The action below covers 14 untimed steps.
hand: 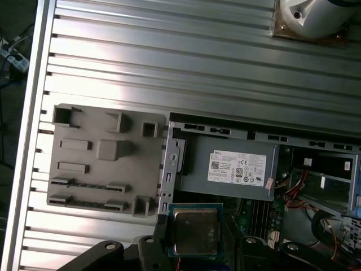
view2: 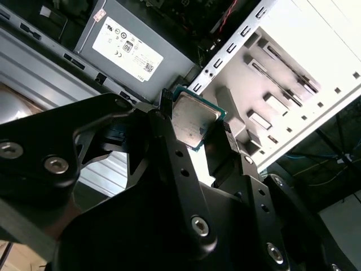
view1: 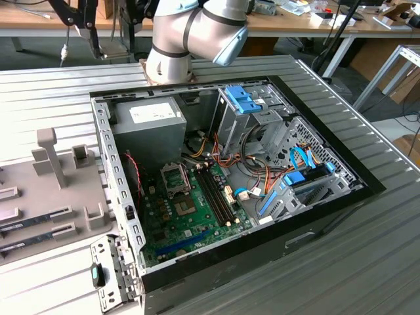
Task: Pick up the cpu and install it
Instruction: 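Pick up the cpu and move it towards the insertion slot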
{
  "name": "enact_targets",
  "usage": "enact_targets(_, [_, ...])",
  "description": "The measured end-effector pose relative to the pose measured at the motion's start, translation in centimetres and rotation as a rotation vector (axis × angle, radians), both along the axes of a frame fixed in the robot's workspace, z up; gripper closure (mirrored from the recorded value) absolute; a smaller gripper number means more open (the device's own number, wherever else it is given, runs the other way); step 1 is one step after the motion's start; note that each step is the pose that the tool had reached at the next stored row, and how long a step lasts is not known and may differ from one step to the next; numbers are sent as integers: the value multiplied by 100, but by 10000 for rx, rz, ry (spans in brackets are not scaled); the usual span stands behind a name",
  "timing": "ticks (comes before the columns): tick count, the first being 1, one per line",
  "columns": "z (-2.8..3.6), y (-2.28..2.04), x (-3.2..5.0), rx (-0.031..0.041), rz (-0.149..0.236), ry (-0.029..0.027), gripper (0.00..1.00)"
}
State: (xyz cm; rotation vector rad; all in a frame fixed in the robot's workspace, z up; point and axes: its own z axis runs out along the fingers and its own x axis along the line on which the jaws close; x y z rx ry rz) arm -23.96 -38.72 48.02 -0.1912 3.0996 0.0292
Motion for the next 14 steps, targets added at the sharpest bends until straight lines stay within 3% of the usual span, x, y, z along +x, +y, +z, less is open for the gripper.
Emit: enact_targets(14, [-79, 0, 138, 0, 1, 0, 53])
